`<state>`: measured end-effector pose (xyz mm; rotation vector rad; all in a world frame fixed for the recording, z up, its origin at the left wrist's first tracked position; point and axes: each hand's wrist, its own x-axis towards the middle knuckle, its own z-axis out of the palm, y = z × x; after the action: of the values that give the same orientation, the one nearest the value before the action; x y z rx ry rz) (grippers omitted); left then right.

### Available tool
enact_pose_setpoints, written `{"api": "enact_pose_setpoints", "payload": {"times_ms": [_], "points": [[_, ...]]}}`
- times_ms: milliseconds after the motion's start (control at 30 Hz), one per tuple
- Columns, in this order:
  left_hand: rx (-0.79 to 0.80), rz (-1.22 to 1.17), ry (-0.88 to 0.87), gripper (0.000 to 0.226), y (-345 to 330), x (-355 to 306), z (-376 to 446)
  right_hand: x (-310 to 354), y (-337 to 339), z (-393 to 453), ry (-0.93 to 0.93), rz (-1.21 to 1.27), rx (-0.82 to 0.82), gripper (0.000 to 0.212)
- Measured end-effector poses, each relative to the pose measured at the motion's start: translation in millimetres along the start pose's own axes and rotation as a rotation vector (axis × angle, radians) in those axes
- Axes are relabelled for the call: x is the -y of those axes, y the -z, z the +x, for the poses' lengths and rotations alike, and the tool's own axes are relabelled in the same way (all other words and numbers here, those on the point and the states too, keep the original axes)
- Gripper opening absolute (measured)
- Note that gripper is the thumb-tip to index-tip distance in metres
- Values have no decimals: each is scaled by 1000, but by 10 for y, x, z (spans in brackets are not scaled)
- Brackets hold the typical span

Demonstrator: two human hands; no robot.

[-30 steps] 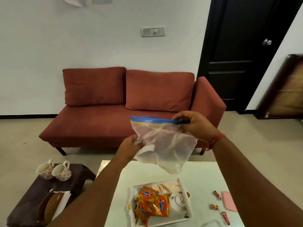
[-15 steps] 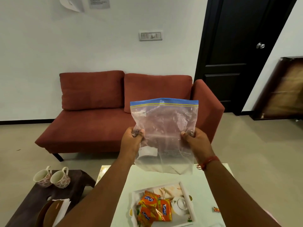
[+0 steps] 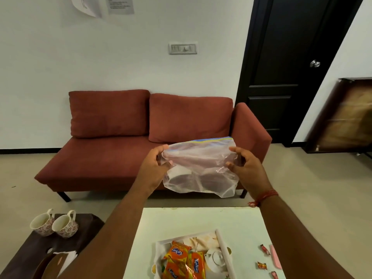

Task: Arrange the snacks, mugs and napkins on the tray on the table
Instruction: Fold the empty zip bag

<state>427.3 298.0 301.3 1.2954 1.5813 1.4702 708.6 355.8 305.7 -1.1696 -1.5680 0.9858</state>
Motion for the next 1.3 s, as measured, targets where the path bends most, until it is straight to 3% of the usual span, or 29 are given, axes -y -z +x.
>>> {"api": "enact_pose_setpoints", "payload": {"times_ms": [100, 167, 200, 267, 333, 400, 500, 600, 667, 733, 800, 967, 1133, 1233, 1300], "points": [[-138, 251, -114, 28, -17, -60, 51, 29, -11, 23, 12, -99, -156, 19], [-215, 366, -149, 19, -59, -97, 81, 36, -39, 34, 95, -327, -286, 6], [-228, 381, -158, 14, -79, -121, 93, 41, -55, 30, 163, -487, -306, 10], [-198, 406, -195, 8, -123, -177, 127, 79, -91, 25, 288, -749, -202, 26], [-100, 380, -241, 9, -195, -300, 136, 184, -157, 38, 350, -858, -4, 39], [-17, 289, -302, 18, -295, -424, 131, 289, -260, 48, 333, -795, 126, 29], [-92, 162, -336, 23, -390, -507, 119, 321, -378, 116, 268, -558, 3, 18], [-166, -50, -97, 75, -358, -437, 114, 311, -357, 202, 61, -100, -94, 18], [-15, -162, 124, 92, -322, -341, 116, 300, -352, 248, -70, 136, -71, 16], [201, -323, 259, 80, -308, -257, 120, 302, -379, 276, -154, 259, -36, 12], [278, -416, 321, 61, -313, -235, 113, 290, -430, 277, -227, 297, -1, 10], [217, -373, 291, 33, -329, -170, 185, 269, -463, 241, -294, 341, 127, 13], [324, -178, 115, 32, -222, -112, 244, 291, -340, 224, -165, 224, 188, 34], [341, -370, 167, 21, -265, -123, 251, 275, -343, 234, -168, 288, 161, 49], [289, -461, 242, 15, -296, -100, 275, 266, -363, 251, -227, 374, 128, 46]]}}
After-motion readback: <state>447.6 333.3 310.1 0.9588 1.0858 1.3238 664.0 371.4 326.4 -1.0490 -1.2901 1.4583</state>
